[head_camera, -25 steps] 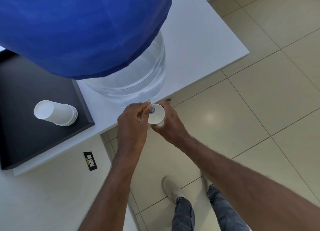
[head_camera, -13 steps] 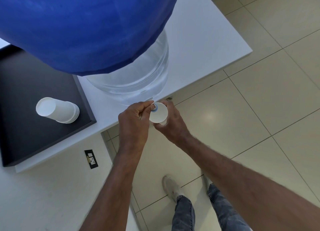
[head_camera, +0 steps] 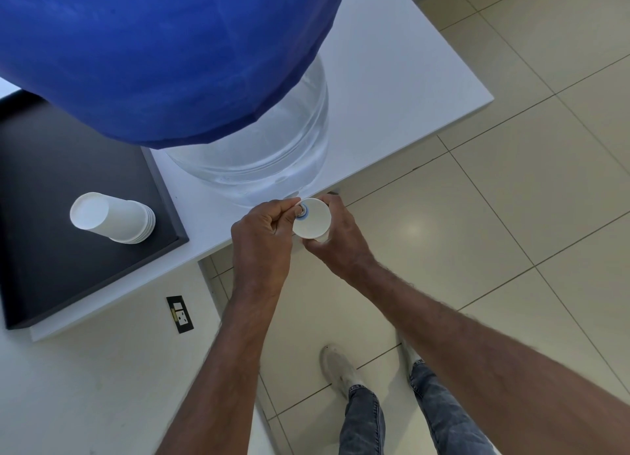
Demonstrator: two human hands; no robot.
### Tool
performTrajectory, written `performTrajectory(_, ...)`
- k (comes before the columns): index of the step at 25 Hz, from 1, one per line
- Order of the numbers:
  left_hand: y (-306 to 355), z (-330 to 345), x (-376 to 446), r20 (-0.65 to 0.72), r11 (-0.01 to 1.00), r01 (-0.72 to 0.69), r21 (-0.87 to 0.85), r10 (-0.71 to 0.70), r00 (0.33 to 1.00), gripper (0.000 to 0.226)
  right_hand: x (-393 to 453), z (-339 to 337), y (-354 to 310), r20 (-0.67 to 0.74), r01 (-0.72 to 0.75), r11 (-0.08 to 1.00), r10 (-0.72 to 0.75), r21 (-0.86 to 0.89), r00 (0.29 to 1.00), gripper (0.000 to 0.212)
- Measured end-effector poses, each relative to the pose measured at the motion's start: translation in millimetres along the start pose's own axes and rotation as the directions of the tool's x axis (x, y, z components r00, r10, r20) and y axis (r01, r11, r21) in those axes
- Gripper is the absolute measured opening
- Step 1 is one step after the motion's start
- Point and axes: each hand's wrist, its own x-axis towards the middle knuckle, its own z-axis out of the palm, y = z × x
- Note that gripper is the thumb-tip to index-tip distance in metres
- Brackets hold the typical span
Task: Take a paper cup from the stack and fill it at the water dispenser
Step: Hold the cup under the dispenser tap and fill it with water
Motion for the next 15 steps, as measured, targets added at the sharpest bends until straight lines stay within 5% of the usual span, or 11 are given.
performTrajectory(15, -1.8, 0.2, 0.1, 0.0, 1.0, -0.011, -0.002, 0.011, 1.0, 0.021, -2.9, -0.4, -0.1, -0.007, -0.023, 1.0, 0.023, -0.009, 1.0, 0.062)
